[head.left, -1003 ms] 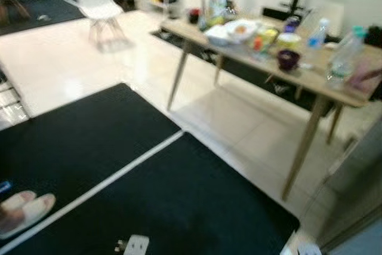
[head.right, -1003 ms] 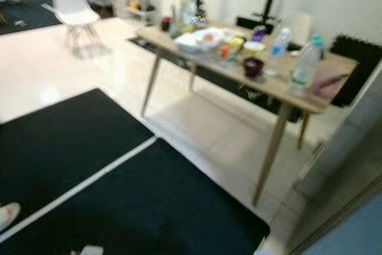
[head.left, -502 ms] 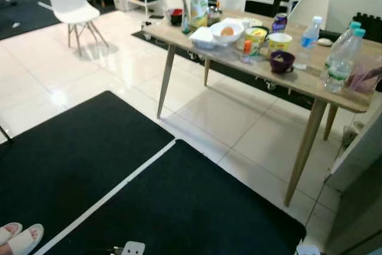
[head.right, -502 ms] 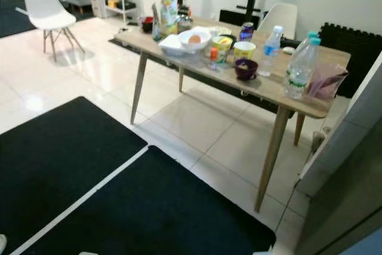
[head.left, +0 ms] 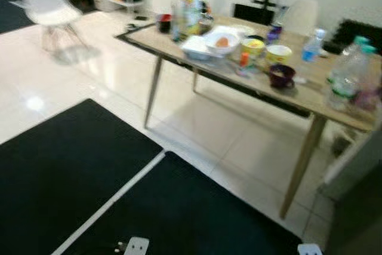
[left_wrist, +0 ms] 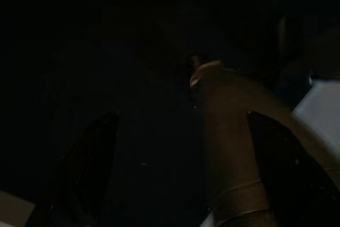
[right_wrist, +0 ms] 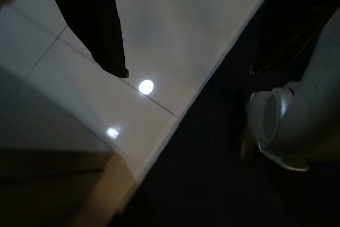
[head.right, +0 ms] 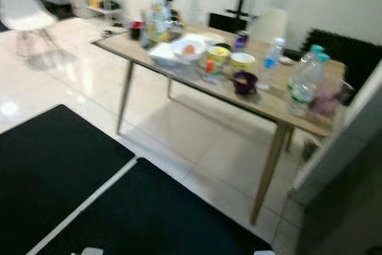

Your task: Restocking fridge

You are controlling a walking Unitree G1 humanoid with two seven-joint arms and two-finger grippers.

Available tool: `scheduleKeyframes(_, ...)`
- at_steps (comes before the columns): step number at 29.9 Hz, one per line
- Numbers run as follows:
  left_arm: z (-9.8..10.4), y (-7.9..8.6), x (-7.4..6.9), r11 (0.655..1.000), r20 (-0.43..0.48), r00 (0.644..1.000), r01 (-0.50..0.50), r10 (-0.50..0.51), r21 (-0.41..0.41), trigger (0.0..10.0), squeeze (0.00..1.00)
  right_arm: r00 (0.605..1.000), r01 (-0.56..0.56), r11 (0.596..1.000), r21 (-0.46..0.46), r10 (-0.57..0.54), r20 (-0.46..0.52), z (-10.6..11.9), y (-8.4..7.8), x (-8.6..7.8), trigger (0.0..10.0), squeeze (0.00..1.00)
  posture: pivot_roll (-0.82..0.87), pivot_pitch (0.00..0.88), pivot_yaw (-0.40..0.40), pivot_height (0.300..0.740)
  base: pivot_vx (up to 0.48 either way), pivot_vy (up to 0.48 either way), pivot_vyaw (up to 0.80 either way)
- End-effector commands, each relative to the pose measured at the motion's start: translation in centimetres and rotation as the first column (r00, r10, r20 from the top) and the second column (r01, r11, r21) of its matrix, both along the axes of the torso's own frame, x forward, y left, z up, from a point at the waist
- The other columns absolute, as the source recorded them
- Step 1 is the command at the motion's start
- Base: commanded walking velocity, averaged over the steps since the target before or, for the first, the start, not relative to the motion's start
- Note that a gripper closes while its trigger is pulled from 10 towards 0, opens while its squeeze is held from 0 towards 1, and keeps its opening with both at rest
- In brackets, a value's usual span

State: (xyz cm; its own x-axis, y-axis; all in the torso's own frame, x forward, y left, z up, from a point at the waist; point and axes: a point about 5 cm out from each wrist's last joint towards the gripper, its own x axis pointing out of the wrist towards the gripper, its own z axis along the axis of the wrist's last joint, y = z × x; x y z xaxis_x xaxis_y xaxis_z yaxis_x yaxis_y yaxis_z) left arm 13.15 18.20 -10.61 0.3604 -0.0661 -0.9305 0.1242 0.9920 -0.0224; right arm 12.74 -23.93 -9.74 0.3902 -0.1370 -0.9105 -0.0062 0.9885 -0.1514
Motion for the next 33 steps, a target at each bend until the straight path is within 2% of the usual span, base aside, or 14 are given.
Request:
scheduleKeyframes(1,0.2,-1.3,0.9,1.0,0.016,1.0,0.015,-0.015,-0.018,10.0,0.0,1.0,0.016,1.0,-0.007,-0.016,0.0,0.1,-0.5,-0.1,10.0,0.0,-0.07,0.0,-0.01,0.74,0.315,0.0,-0.68)
scheduleKeyframes(10,0.5,-1.9,1.8,1.0,0.031,0.999,0.017,-0.017,-0.024,10.0,0.0,1.0,0.017,1.0,0.006,-0.017,0.019,0.2,-0.3,0.3,10.0,0.0,-0.07,0.0,-0.008,0.74,0.315,0.0,-0.08)
scheduleKeyframes(20,0.5,-2.3,2.0,0.999,0.032,0.999,0.022,-0.021,-0.025,10.0,0.0,0.999,0.035,0.999,0.022,-0.036,0.03,0.2,-0.1,0.4,10.0,0.0,-0.06,0.0,-0.005,0.74,0.314,0.0,0.0)
scheduleKeyframes(26,0.1,-1.8,0.7,1.0,0.013,1.0,0.02,-0.02,-0.02,10.0,0.0,0.997,0.045,0.997,0.064,-0.049,0.065,0.3,0.2,0.8,10.0,0.0,-0.06,0.0,-0.008,0.74,0.314,0.0,0.0)
scheduleKeyframes(28,-0.1,-1.0,-0.1,1.0,0.001,1.0,0.015,-0.015,-0.012,10.0,0.0,0.995,0.043,0.995,0.085,-0.05,0.088,0.4,0.4,1.2,10.0,0.0,-0.06,0.0,-0.01,0.74,0.313,0.0,0.0)
scheduleKeyframes(32,-0.2,-0.2,-0.7,1.0,-0.008,1.0,0.01,-0.01,-0.004,10.0,0.0,0.992,0.049,0.992,0.117,-0.063,0.114,0.5,0.7,1.6,10.0,0.0,-0.06,0.0,-0.009,0.74,0.314,0.0,0.0)
scheduleKeyframes(33,-0.2,0.5,-1.0,1.0,-0.013,1.0,0.008,-0.008,0.002,10.0,0.0,0.988,0.051,0.988,0.148,-0.072,0.139,0.7,0.9,2.1,10.0,0.0,-0.06,0.0,-0.01,0.74,0.315,0.0,0.0)
